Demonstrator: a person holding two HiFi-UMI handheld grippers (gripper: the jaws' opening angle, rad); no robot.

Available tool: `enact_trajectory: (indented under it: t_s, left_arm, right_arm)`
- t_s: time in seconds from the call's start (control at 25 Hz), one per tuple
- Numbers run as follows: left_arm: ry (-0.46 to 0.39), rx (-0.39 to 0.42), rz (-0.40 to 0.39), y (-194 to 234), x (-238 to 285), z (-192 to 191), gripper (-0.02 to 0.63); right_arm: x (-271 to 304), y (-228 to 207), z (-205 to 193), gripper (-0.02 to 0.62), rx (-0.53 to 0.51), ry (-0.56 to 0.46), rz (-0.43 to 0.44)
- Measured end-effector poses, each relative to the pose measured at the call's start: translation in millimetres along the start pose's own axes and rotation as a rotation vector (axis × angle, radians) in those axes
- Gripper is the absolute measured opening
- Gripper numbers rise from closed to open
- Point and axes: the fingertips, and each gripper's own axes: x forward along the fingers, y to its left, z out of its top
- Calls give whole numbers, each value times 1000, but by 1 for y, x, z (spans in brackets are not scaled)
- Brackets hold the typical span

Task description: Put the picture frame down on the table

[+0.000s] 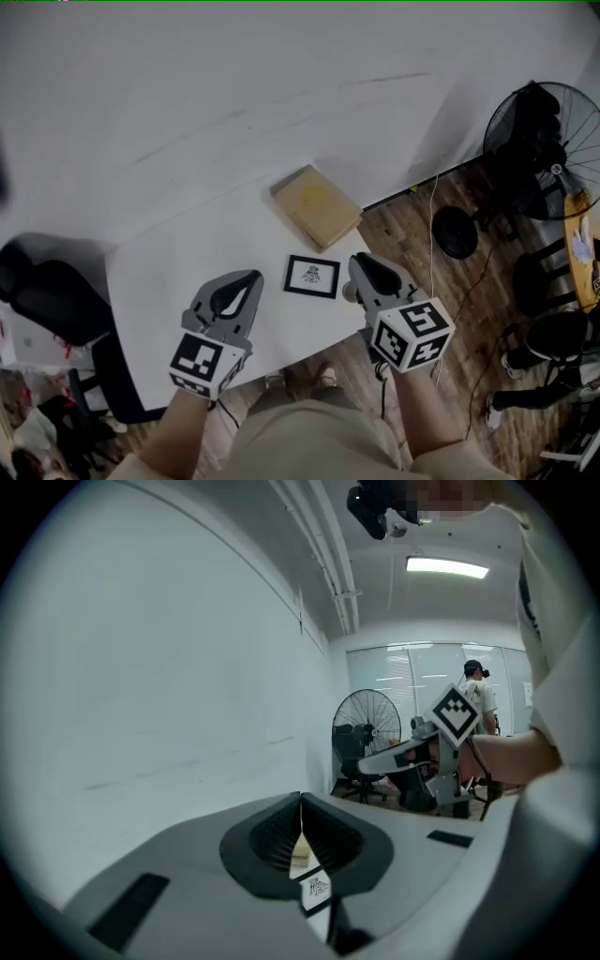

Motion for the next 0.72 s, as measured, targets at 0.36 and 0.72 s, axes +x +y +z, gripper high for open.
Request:
enact_trajectory:
  t_s: [0.36,0.72]
  left_arm:
    - [-139,96,-27,-25,-37,68,21]
    - [-212,95,0,-23,-77,97,21]
  right_arm:
    - [-78,60,89,31,-82,-248,104]
    - [-135,104,129,23,-175,-389,191]
